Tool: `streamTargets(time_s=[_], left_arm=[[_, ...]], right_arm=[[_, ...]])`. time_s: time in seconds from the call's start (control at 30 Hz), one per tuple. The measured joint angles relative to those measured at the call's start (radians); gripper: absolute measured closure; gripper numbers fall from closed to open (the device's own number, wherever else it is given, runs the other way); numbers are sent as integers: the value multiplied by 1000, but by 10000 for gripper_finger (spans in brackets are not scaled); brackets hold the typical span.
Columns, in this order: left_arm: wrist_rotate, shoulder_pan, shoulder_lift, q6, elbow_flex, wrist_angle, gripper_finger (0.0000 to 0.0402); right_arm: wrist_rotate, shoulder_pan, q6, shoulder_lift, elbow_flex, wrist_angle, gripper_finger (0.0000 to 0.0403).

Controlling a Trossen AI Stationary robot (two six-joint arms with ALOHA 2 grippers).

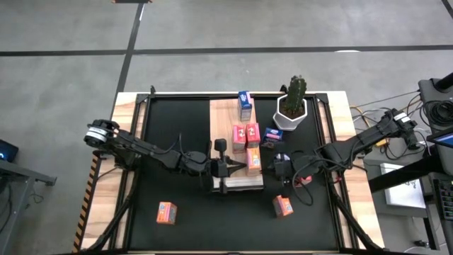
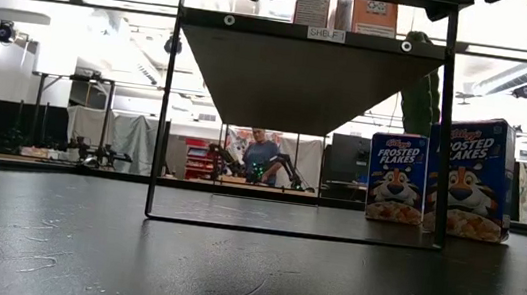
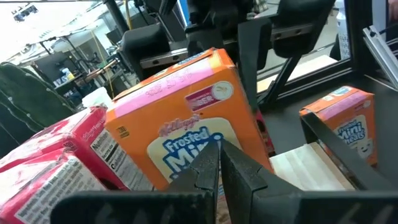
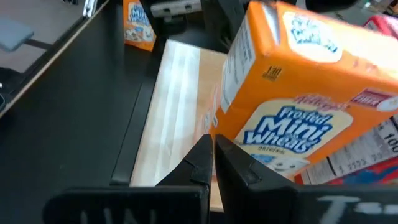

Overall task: Stack cereal on shelf
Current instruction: Put the right orange cereal box on the shelf

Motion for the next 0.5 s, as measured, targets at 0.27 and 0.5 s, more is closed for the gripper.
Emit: streamTargets(time_s=[0.27, 0.5], left_arm=[[-32, 6, -5, -1, 1, -29, 402], [-33, 20, 15, -3, -4, -42, 402]], right_arm=[[129, -3, 8, -14, 0, -67, 394], [156, -9, -40, -11, 0, -24, 394]])
